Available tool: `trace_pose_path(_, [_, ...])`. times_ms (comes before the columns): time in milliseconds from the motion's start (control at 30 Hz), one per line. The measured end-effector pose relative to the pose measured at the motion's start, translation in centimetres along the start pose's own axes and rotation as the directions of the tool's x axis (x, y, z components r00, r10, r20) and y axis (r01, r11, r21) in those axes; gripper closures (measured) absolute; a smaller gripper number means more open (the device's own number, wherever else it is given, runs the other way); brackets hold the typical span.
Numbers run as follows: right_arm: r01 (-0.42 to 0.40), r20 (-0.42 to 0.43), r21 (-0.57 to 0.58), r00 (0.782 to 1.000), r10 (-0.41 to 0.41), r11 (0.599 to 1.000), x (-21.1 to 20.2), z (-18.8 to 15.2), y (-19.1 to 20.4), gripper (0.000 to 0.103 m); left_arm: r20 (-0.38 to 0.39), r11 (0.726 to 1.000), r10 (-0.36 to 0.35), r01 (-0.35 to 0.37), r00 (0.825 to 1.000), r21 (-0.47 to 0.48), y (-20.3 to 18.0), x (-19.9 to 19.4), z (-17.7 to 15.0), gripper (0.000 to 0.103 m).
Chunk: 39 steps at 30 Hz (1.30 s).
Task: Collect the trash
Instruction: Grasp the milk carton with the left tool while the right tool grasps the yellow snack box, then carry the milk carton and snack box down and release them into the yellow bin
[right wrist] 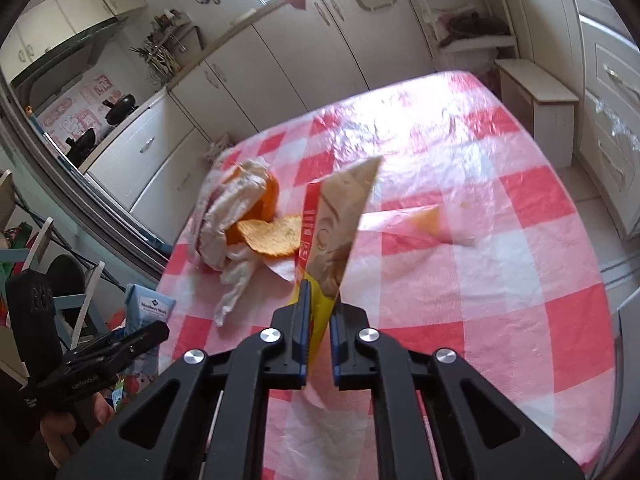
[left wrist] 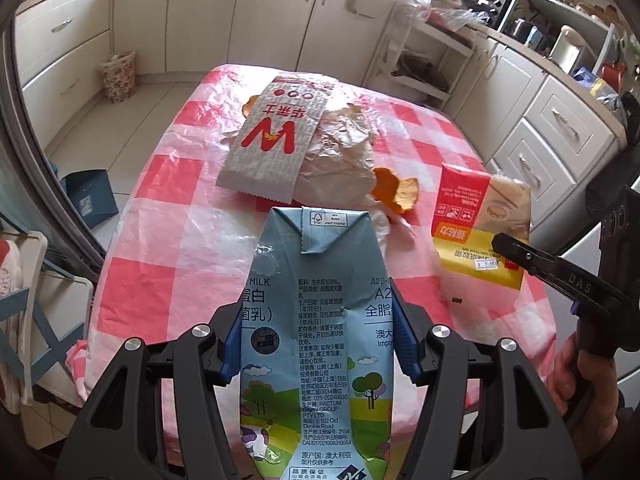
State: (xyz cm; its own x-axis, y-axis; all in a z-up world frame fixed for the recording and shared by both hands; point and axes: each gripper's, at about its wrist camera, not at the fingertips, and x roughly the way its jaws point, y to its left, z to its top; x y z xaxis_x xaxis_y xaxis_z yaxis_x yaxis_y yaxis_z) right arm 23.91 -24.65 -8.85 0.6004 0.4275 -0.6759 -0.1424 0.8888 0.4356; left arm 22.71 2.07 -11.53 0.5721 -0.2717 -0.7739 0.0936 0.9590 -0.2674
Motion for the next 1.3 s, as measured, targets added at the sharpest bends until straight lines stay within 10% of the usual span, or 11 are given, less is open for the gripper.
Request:
trace_pose_path(267, [-0.023,0.07,-0.043,0.997,0.026,0.999,-3.0,0.2,0.7,0.097,-0.006,0.995,-0.097,0.097,0.995,0.014,-1.5,-3.0,-2.8,0.046])
trace_pose_path(667, [-0.042,-0.071,0.055,0.996,0.046,0.998,0.0,-2.6,-1.4,0.086,-0.279,0.97,-0.173,0.212,0.945,0.116,-6.9,-0.7,-12.0,0.045])
trace_pose_path(800, [-0.052,-0.043,0.015,0.998,0.053,0.999,-1.2,-2.9,-0.7,0.099,-0.315,0.969,-0.142,0.197,0.938,0.15,-7.6,0.4,-12.9,0.044])
trace_pose_path(1300, [-0.132,-0.05,-0.133,0.991,0.126,0.982,-9.2,-9.5,3.5,0.1,0.052,0.999,-0.008,0.006,0.999,0.047,-3.4,-6.3,-8.8,0.034])
